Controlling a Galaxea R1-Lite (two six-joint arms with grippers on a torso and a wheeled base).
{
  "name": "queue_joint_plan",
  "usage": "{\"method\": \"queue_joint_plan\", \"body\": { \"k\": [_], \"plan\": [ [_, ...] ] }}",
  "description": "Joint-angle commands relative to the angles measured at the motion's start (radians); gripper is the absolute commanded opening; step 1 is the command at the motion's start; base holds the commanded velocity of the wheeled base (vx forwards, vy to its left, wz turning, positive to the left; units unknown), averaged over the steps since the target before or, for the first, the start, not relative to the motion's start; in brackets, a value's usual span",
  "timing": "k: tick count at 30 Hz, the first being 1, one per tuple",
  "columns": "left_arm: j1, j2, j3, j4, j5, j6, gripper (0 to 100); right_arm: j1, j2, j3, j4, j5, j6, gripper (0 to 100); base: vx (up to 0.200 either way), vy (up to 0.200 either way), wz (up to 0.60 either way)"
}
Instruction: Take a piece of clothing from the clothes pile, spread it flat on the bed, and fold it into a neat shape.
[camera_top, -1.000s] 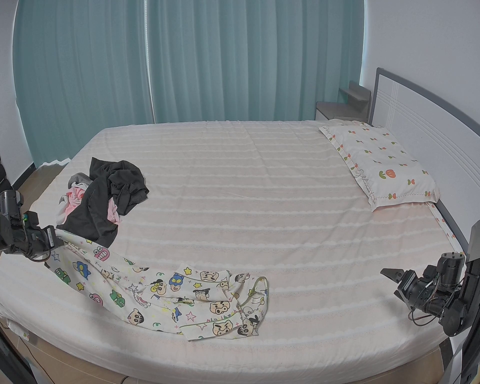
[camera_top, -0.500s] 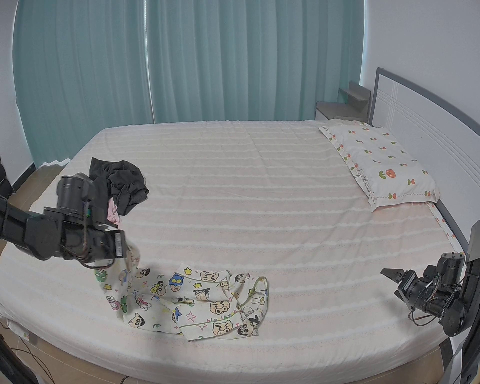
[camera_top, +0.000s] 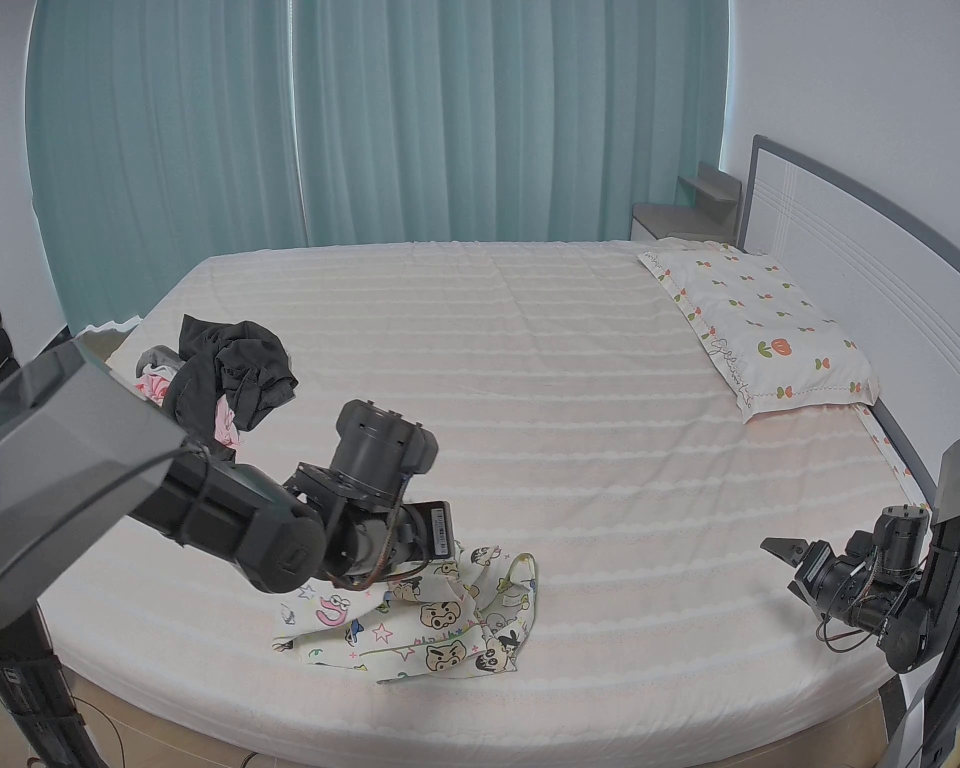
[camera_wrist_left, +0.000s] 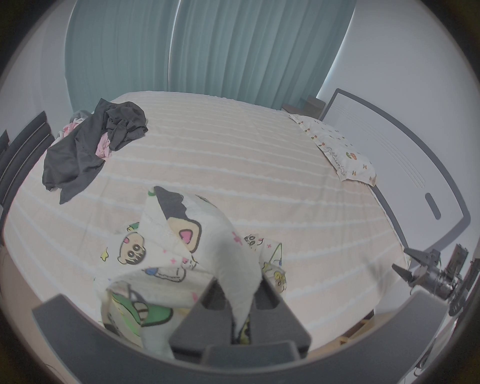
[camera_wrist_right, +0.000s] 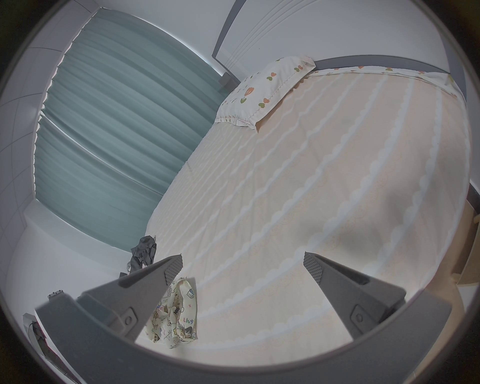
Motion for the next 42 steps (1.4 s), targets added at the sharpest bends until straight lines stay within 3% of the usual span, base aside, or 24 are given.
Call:
{"method": "queue_joint_plan", "body": {
  "k": [1, 12, 13, 24, 32, 35, 40, 42],
  "plan": [
    [-0.030, 0.097, -0.037, -0.042, 0.019, -0.028, 0, 0.001, 0.011, 0.018, -0.018, -0.002, -0.001, 100, 0.000, 0.000, 0.00],
    [-0.030, 0.101, -0.026, -0.051, 0.013, -0.037, 0, 0.004, 0.025, 0.018, -0.018, -0.003, -0.002, 100, 0.000, 0.000, 0.00],
    [-0.030, 0.101, -0.027, -0.060, 0.009, -0.070, 100, 0.003, 0.025, 0.018, -0.018, -0.003, -0.002, 100, 0.000, 0.000, 0.00],
    [-0.038, 0.078, -0.003, -0.055, 0.007, -0.188, 100, 0.006, 0.045, 0.018, -0.018, -0.005, -0.002, 100, 0.000, 0.000, 0.00],
    [-0.038, -0.024, 0.108, -0.128, -0.008, -0.228, 100, 0.007, 0.046, 0.018, -0.018, -0.005, -0.002, 100, 0.000, 0.000, 0.00],
    [-0.040, -0.055, 0.108, -0.217, -0.074, -0.281, 100, 0.012, 0.046, 0.018, -0.018, -0.005, -0.002, 100, 0.000, 0.000, 0.00],
    [-0.044, -0.046, 0.065, -0.272, -0.100, -0.339, 100, 0.009, 0.046, 0.018, -0.018, -0.006, -0.002, 100, 0.000, 0.000, 0.00],
    [-0.056, -0.054, 0.075, -0.281, -0.160, -0.389, 100, 0.004, 0.046, 0.018, -0.018, -0.006, -0.002, 100, 0.000, 0.000, 0.00]
  ]
}}
